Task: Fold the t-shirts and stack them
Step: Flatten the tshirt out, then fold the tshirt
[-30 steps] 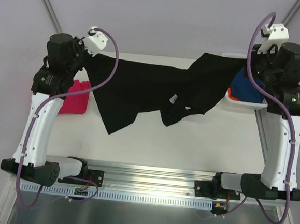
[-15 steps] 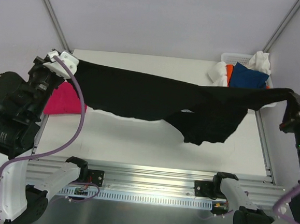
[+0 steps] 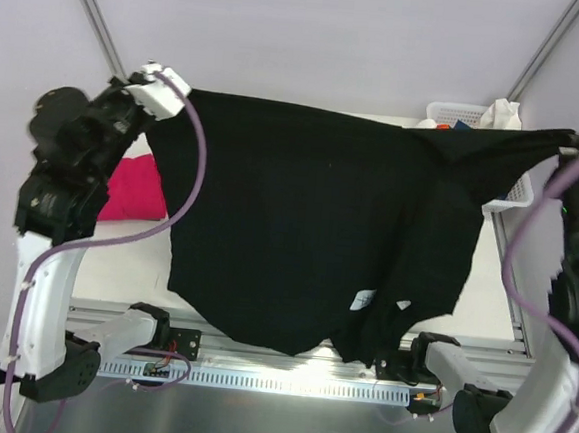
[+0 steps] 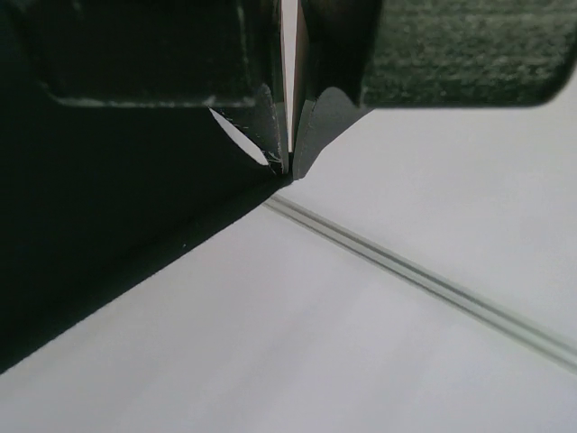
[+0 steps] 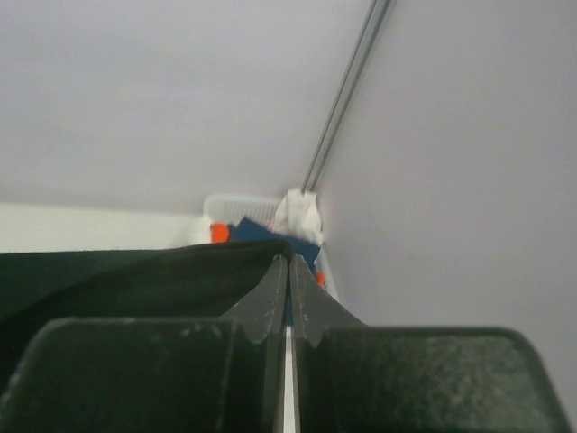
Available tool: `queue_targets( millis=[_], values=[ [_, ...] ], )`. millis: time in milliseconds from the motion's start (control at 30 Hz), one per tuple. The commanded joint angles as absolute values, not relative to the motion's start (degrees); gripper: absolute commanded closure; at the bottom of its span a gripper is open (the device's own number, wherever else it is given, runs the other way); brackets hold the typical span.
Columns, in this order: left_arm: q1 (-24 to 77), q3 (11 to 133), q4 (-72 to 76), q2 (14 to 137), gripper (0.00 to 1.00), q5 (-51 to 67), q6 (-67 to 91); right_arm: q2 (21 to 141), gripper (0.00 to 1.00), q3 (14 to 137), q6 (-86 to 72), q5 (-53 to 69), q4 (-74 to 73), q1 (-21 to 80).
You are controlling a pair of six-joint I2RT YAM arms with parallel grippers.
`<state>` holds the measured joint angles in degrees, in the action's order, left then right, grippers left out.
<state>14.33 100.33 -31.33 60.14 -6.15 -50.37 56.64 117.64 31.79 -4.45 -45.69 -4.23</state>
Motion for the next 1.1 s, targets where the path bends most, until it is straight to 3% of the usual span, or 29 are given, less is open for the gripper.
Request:
queue_targets(
  millis=[0,267,567,833,1067],
  values=[
    [13.9,93.8,-27.7,63.1,1.0,-7.7,-51.4,61.8,0.99,109.1,34.3,-6.3,-39.2,-4.8],
    [11.6,87.4,-22.0,76.2,1.0,-4.7,-51.0,80.8,0.99,109.9,33.1,-2.6,-37.3,-5.3],
    [7.3,97.7,-18.8,100.2,1.0,-3.4,-53.1,110.7,0.99,130.1,34.9,-0.5,-38.8,-2.5],
    [6.4,107.4,-18.7,113.1,1.0,-4.8,-56.2,120.8,0.99,131.7,37.4,-0.5,-37.3,3.0],
    [4.1,108.5,-17.2,116.1,1.0,-5.5,-58.8,126.4,0.99,134.0,37.9,-2.0,-35.9,5.3]
  ],
)
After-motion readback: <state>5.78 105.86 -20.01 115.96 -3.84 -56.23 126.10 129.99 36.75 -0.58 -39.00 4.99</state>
